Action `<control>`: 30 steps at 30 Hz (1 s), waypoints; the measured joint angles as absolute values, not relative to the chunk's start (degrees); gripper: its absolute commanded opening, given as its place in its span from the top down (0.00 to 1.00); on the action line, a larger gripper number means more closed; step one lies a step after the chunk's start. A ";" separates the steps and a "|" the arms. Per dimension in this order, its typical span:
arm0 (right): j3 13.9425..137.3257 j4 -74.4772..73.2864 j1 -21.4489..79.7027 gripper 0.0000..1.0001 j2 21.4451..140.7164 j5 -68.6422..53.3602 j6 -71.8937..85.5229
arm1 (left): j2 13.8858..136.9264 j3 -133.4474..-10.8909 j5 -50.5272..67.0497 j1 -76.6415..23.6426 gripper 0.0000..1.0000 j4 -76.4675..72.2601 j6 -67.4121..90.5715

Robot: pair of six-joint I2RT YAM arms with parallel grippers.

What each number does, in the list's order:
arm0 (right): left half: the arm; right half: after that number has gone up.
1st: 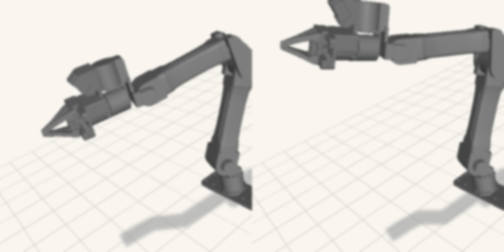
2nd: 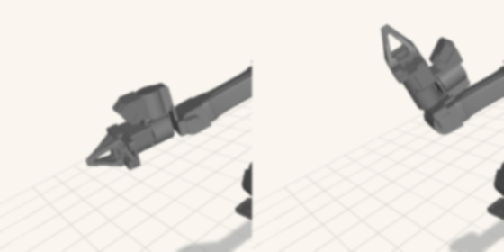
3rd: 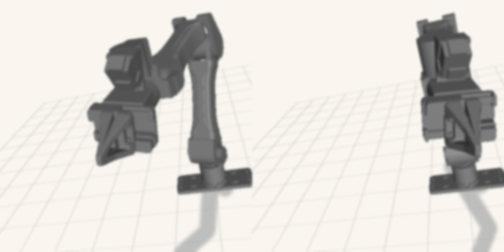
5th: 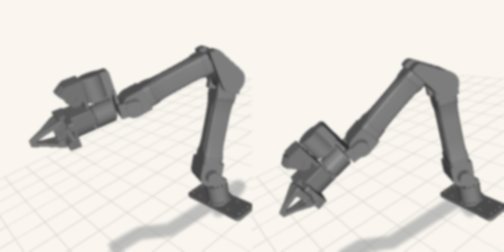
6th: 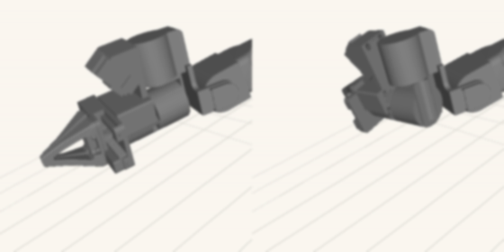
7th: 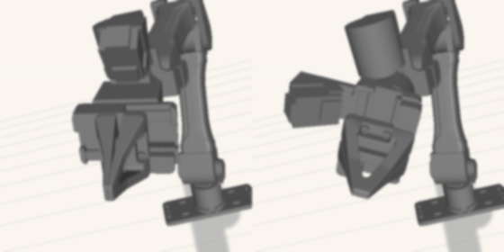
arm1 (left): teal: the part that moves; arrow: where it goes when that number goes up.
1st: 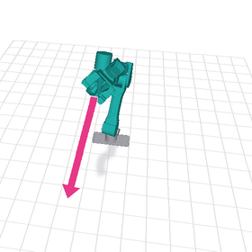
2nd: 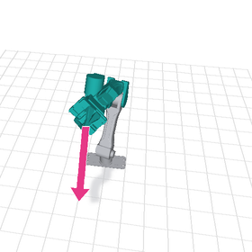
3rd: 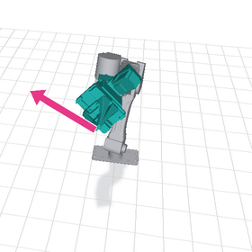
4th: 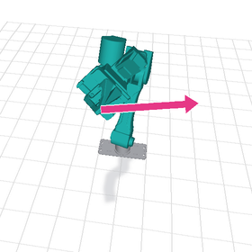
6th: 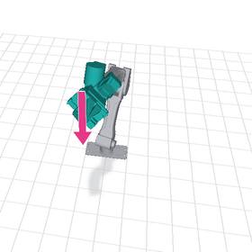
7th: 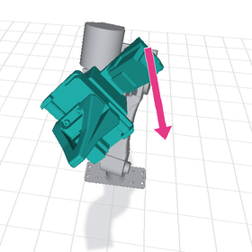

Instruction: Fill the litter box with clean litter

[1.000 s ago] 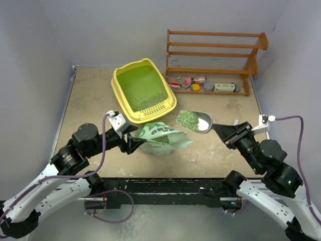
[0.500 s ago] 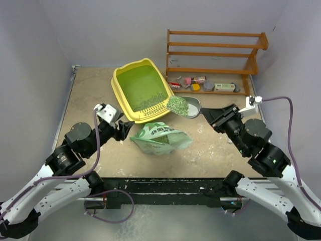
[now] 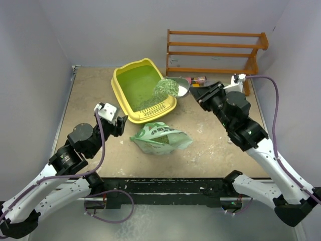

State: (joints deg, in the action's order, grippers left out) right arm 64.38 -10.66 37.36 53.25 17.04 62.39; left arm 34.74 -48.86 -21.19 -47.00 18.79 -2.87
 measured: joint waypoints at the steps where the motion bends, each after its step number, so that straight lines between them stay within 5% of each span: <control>1: 64.40 -9.93 35.09 1.00 54.33 15.31 62.92 | 34.61 -48.45 -21.80 -47.00 0.42 18.46 -3.16; 8: 71.24 -6.37 25.06 1.00 66.76 3.25 64.07 | 34.09 -45.12 -24.21 -47.00 0.42 16.32 -4.19; 30: 107.46 -10.68 24.27 1.00 105.10 -14.76 54.35 | 26.96 -41.34 -29.39 -47.00 0.42 14.44 -4.16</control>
